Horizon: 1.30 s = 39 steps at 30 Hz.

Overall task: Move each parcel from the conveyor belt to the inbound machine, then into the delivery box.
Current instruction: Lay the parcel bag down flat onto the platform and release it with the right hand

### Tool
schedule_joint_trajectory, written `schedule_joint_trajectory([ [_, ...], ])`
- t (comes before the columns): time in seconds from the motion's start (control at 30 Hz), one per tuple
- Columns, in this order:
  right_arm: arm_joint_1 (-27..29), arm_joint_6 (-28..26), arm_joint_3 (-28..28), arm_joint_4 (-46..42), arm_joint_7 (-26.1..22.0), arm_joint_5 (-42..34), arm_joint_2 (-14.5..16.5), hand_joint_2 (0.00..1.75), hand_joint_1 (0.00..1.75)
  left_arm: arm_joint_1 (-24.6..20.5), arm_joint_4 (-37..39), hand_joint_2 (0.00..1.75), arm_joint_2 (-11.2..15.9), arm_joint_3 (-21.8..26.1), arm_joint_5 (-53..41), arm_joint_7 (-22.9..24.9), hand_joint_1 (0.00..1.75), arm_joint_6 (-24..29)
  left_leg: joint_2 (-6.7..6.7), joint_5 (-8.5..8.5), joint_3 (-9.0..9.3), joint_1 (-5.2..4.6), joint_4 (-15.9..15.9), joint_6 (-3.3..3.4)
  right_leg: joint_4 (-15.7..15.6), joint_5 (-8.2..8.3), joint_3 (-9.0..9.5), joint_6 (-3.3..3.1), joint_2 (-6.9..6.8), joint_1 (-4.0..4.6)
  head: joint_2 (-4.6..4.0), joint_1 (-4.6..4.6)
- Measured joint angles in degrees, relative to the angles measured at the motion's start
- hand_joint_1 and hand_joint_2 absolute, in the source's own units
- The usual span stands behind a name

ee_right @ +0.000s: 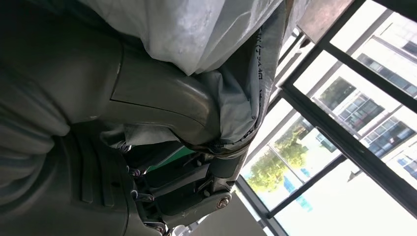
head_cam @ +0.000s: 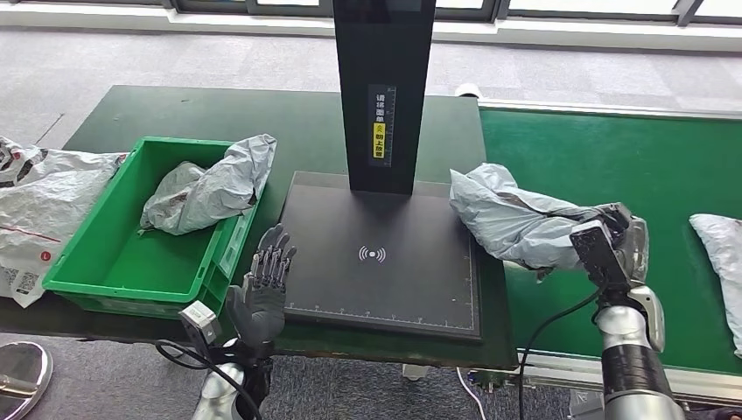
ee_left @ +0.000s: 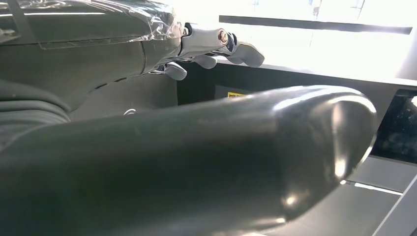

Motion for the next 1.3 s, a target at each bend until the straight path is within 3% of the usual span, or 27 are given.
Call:
schedule_joint_trajectory([
  [0.17,1.99,0.64,2.71,-4.29,-1.37,-2.44,0.95,1.75,1.75,0.03,-0.1,0.0,0.0,0.1,0.18,0.0,0.0,-0.02,0.01,0.0,-0.02,-0.02,0.0,0.0,0.0,0.0,0.0,0.0,0.01,-0.01,0.0,0.0],
  [0.37,3.37,2.78,10.69,-11.0,-0.96,-5.19,4.0,1.75,1.75,0.18,-0.86,0.0,0.0,0.46,0.89,0.0,0.0,-0.16,0.11,0.02,-0.02,0.0,-0.01,-0.04,0.03,0.0,-0.09,-0.01,0.13,0.09,0.0,0.0],
  [0.5,1.69,7.11,16.18,-12.22,-0.66,-8.91,6.72,1.75,1.75,0.16,-0.9,0.0,-0.04,0.46,1.04,0.0,0.0,-0.3,0.12,0.09,-0.03,0.14,-0.03,-0.14,0.07,0.0,-0.1,-0.03,0.14,0.13,0.0,0.0],
  [0.73,-2.24,8.14,27.48,-6.62,-1.8,-13.18,14.89,1.75,1.75,-0.79,-0.37,0.0,-0.26,0.32,0.9,0.0,0.0,-0.13,0.33,0.14,0.02,0.19,-0.03,-0.22,0.09,0.04,-0.23,-0.1,0.36,0.17,0.0,0.0],
  [0.9,-3.64,7.93,31.74,-3.19,-0.9,-16.87,18.84,1.75,1.75,-2.54,0.82,0.0,-0.28,0.15,1.34,0.0,0.0,0.95,0.31,0.15,-0.01,0.21,-0.02,-0.23,0.09,0.04,-0.22,-0.1,0.34,0.18,0.0,0.0],
  [1.3,-5.93,4.81,32.72,9.65,-0.6,-22.33,20.19,1.75,1.75,-7.0,6.0,0.0,-0.49,-0.63,2.8,0.02,0.0,2.15,0.29,0.14,-0.01,0.15,0.02,-0.23,0.07,0.11,-0.24,-0.12,0.35,0.14,0.0,0.0],
])
